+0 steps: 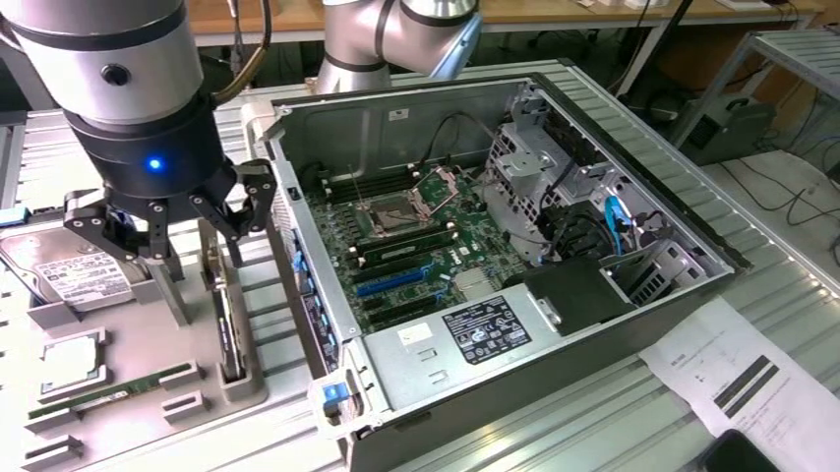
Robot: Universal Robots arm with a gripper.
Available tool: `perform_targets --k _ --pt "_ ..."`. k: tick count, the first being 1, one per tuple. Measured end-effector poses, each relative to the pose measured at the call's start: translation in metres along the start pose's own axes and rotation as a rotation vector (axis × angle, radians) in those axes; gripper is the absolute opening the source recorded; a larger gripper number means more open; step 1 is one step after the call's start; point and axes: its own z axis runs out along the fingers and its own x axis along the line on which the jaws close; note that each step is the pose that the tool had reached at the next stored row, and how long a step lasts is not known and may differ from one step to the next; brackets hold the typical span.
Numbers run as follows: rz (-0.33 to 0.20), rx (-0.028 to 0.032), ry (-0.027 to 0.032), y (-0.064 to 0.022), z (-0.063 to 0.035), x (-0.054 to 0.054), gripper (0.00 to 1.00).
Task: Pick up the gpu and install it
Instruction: 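Pick up the gpu and move the gpu toward the slot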
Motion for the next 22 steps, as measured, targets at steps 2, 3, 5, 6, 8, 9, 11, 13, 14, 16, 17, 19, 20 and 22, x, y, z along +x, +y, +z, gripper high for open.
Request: perform_targets --k 2,3,5,6,8,9,11,13,14,16,17,19,20,22 --pt "-0.003 -0.0001 0.0001 0.0041 0.0032 0.000 0.54" --pt "-0.004 -0.0001 0.0002 0.0060 0.0045 0.000 0.54" --pt "-0.008 -0.0004 0.0001 0.0076 0.0100 0.000 0.54" --pt "-0.010 -0.0003 0.0013 0.0073 0.0131 0.000 0.54" --pt "-0.013 -0.0003 0.0025 0.0065 0.0174 0.000 0.54" --pt "-0.014 -0.0004 0.0029 0.0060 0.0192 0.000 0.54" --pt "-0.015 -0.0005 0.0031 0.0052 0.0227 0.001 0.54" --pt "-0.016 -0.0005 0.0031 0.0049 0.0265 0.001 0.54" --pt "-0.017 -0.0005 0.0032 0.0048 0.0282 0.001 0.54" --pt "-0.018 -0.0006 0.0031 0.0046 0.0323 0.001 0.54" --pt "-0.018 -0.0006 0.0031 0.0046 0.0341 0.001 0.54" --pt "-0.019 -0.0005 0.0032 0.0044 0.0377 0.001 0.54" --pt "-0.019 -0.0006 0.0032 0.0042 0.0397 0.001 0.54" --pt "-0.020 -0.0007 0.0033 0.0035 0.0431 0.001 0.54"
